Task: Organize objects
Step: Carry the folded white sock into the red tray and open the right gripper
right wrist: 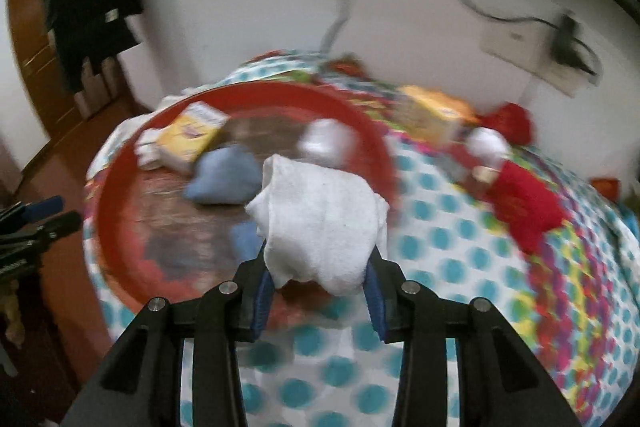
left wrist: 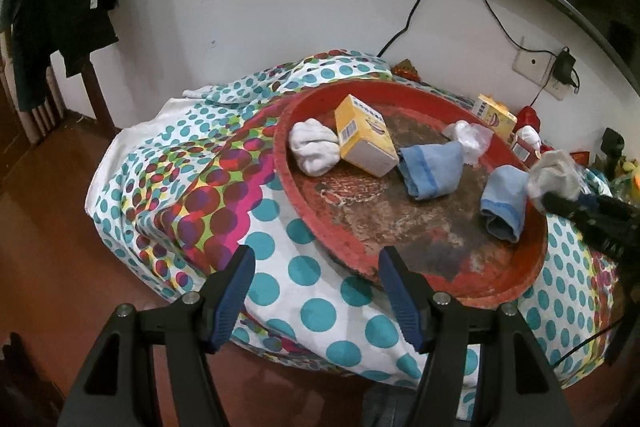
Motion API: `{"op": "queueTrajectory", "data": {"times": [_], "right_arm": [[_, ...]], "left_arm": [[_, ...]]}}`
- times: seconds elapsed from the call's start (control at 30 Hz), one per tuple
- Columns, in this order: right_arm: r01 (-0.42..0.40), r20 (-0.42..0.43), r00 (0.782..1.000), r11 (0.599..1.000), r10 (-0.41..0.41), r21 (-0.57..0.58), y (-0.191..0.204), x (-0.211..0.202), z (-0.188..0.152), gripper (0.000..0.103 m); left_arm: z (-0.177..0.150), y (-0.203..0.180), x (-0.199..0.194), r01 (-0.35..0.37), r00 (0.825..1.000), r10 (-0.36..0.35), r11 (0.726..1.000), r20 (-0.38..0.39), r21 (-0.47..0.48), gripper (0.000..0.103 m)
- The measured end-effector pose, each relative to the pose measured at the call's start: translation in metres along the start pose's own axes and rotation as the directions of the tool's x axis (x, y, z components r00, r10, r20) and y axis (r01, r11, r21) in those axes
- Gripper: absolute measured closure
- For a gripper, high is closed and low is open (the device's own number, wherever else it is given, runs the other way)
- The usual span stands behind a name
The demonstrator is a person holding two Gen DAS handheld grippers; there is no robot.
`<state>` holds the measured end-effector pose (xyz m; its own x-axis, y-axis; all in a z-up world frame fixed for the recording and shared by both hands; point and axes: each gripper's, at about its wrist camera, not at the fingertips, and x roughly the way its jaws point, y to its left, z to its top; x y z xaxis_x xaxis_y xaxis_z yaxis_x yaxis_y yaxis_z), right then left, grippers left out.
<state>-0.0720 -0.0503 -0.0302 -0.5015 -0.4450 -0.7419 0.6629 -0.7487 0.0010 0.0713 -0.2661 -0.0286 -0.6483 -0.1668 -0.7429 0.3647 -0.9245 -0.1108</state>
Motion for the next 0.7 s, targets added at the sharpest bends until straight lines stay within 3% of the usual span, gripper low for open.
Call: {"op": "queueTrajectory", "data": {"times": [0.3, 0.7], "right_arm": [[-0.092, -0.070, 0.994, 0.992, 0.086, -0.091, 0.073, 0.033, 0.003, 0.066], [-0.101, -0.110, 0.990, 0.987, 0.088, -0.125, 0.098, 0.051, 0.008, 0.065]], "left_arm": [[0.001, 0.009, 0.001, -0.023, 1.000, 0.023, 0.999, -0.010, -0.034, 0.037], [0.000, 0.010, 0.005, -0.032, 0.999, 0.031, 0.999, -0.037, -0.035, 0.037]]}}
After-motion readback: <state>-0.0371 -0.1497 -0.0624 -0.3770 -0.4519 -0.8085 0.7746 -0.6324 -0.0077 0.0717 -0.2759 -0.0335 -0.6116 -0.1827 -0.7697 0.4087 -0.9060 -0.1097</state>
